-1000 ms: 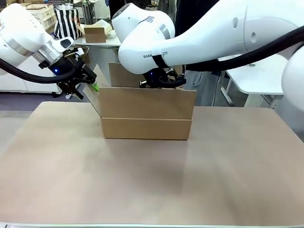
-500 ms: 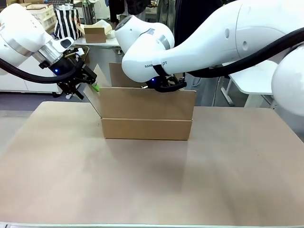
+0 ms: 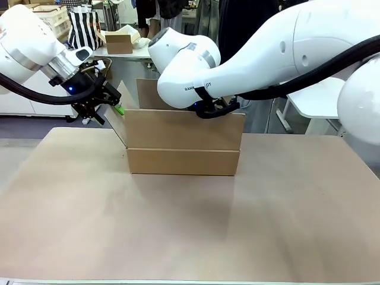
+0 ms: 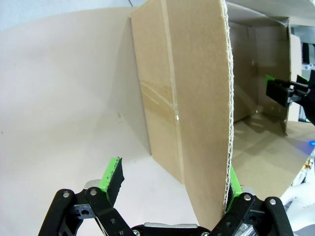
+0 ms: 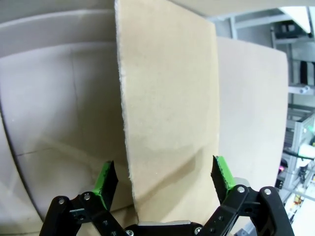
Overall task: Pack the gift set into the box.
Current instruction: Place both hands on the side flaps of the Package Box and spread them outward.
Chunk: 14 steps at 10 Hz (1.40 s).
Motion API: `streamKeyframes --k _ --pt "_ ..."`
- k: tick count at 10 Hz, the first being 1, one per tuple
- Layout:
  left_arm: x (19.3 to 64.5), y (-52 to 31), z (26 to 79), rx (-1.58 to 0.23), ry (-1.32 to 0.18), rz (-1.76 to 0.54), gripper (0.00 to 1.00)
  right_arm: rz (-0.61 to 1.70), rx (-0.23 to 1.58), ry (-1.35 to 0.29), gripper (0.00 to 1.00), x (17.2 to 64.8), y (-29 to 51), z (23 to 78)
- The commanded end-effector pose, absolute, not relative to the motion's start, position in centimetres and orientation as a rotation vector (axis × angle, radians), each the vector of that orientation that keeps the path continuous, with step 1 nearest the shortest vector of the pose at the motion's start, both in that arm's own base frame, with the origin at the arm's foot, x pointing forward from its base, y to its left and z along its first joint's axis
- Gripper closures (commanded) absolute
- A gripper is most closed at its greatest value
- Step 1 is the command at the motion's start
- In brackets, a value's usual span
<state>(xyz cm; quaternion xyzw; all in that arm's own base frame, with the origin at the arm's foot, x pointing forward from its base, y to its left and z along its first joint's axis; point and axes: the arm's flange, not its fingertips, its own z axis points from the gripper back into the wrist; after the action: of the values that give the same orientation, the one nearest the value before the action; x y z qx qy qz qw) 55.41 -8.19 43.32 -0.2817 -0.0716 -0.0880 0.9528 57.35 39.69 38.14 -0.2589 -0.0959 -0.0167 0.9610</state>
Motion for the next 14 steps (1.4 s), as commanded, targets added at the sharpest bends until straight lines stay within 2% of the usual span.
streamKeyframes --k 1,8,14 --pt "55.2 -8.2 43.6 -0.559 -0.143 -0.168 0.00 -0.058 -0.553 -0.227 0.00 57.1 38.8 37.8" --pt "55.2 -8.2 43.6 -0.559 -0.143 -0.168 0.00 -0.077 -0.611 -0.231 0.00 55.1 33.3 40.8" --pt "55.2 -8.2 43.6 -0.559 -0.143 -0.168 0.00 -0.065 -0.461 -0.250 0.00 53.0 28.4 43.9"
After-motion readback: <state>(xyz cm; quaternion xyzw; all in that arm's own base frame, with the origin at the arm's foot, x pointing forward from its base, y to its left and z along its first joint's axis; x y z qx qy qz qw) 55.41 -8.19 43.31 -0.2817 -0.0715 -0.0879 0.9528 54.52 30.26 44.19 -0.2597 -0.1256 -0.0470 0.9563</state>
